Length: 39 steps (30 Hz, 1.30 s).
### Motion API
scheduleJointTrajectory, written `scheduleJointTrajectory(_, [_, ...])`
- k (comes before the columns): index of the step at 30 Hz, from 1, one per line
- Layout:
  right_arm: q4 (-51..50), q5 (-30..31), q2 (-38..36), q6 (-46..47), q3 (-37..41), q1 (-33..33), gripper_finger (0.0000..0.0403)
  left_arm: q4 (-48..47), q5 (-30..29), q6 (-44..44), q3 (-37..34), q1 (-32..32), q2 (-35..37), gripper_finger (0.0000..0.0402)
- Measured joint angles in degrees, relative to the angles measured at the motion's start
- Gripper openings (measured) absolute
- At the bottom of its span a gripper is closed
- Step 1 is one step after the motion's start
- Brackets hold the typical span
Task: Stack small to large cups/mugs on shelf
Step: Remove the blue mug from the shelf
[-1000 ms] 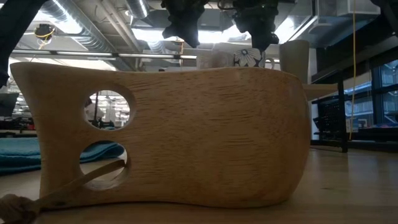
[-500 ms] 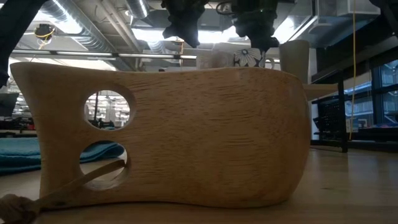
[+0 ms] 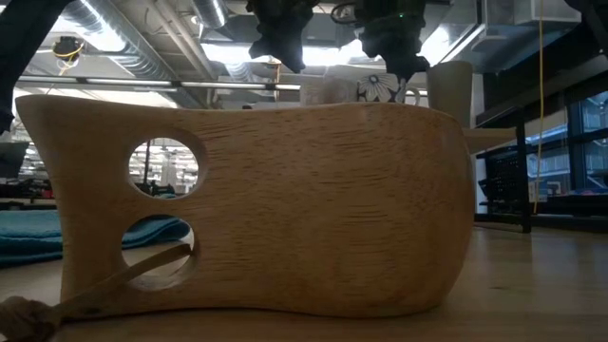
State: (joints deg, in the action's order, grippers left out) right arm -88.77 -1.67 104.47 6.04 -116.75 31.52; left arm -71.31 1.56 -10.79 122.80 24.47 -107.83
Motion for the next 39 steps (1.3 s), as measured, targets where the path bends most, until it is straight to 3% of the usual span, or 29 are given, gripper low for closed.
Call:
scheduleJointTrajectory(10, [-0.3,-0.2,-0.1,-0.1,0.0,-1.4,0.0019,0.0,0.0,0.5,0.0,0.0,0.0,0.0064])
scheduleJointTrajectory(18, [-0.5,0.0,-0.1,0.0,0.0,-1.4,0.0035,0.0,0.0,0.5,0.0,0.0,0.0,0.0064])
scheduleJointTrajectory(39, [-0.3,-0.7,-0.1,0.2,0.0,-1.4,0.0021,0.0,0.0,0.5,0.0,0.0,0.0,0.0064])
